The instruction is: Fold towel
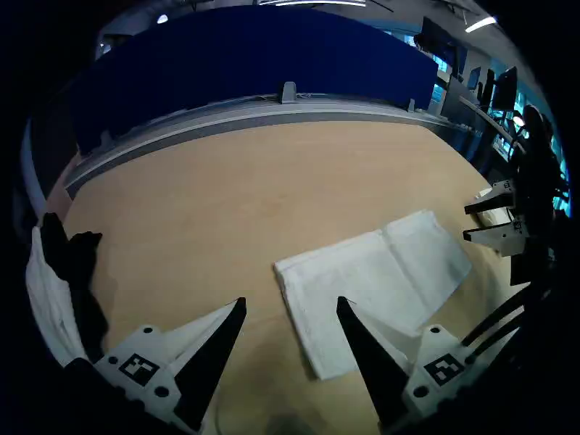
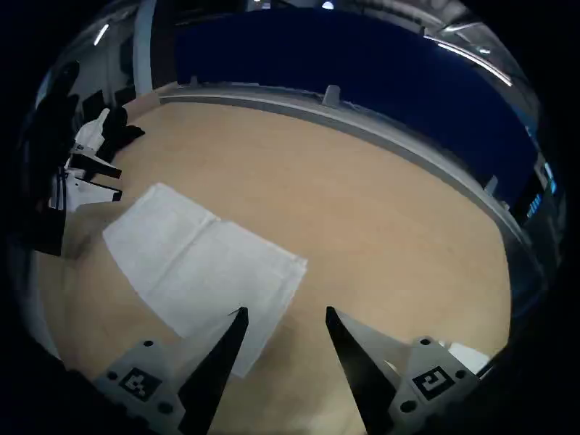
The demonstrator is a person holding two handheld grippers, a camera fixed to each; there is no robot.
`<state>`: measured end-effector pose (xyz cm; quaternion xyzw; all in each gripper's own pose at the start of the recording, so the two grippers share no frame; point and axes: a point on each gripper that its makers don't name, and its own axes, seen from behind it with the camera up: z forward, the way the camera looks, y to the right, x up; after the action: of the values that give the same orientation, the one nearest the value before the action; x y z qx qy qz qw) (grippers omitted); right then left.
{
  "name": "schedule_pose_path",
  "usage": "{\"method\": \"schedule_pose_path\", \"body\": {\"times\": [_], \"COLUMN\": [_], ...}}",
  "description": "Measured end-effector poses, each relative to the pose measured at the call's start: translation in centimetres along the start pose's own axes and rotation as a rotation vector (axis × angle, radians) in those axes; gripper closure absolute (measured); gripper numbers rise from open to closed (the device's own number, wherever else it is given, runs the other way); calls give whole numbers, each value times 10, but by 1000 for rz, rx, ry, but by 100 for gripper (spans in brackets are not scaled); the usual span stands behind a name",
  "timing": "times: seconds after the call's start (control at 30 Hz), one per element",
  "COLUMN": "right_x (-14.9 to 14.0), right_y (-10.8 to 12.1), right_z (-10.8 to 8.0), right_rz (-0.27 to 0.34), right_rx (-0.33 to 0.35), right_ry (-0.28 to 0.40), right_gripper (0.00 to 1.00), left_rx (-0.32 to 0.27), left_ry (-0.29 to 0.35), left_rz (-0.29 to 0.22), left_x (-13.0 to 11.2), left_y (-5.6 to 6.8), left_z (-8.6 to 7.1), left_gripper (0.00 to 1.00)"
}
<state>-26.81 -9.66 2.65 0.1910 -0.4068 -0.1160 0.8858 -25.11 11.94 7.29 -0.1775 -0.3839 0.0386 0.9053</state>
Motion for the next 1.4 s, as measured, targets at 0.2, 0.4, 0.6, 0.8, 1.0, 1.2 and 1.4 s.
{"method": "schedule_pose_path", "body": {"times": [0.2, 0.4, 0.6, 0.8, 1.0, 1.2, 1.4], "right_x": [-12, -30, -43, -44, -47, -59, -63], "right_y": [-9, -23, -31, -33, -40, -44, -45], "right_z": [-8, -17, -24, -25, -23, -18, -18], "right_rz": [-7, -10, -5, -8, -35, -78, -133], "right_rx": [10, 28, 36, 44, 84, 124, 163], "right_ry": [-11, -32, -41, -43, -54, -91, -114], "right_gripper": [18, 18, 18, 18, 18, 18, 27], "left_rx": [0, 14, 16, 24, 44, 77, 105], "left_ry": [-3, -18, -34, -39, -30, -33, -33], "left_rz": [-5, -20, -47, -64, -77, -102, -155], "left_x": [-10, -32, -54, -63, -68, -85, -107], "left_y": [4, 6, 9, 7, 1, -5, -8], "left_z": [-11, -25, -36, -39, -50, -71, -97], "left_gripper": [7, 7, 7, 7, 7, 7, 7]}}
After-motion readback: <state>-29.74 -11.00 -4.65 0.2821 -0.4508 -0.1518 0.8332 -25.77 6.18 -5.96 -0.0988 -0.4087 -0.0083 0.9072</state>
